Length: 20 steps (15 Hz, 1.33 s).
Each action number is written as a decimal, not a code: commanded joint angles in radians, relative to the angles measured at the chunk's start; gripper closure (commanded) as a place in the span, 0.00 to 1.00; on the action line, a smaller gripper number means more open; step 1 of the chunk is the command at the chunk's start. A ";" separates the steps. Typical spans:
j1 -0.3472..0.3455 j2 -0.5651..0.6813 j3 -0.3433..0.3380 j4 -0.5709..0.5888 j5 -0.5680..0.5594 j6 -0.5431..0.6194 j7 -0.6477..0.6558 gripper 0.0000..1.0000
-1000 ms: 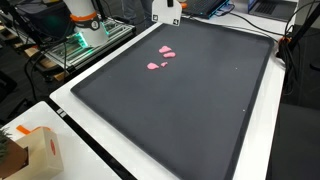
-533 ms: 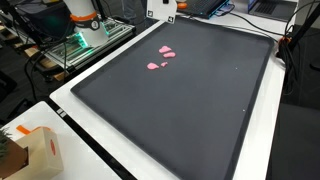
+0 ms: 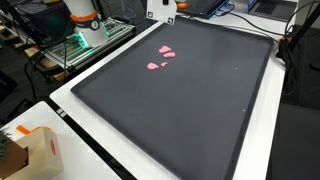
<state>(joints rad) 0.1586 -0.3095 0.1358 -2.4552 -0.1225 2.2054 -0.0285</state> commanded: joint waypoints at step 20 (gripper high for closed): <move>0.001 0.261 -0.080 -0.190 0.464 0.590 -0.447 0.99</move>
<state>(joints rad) 0.1551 -0.0634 0.0506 -2.6180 0.2784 2.7226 -0.4392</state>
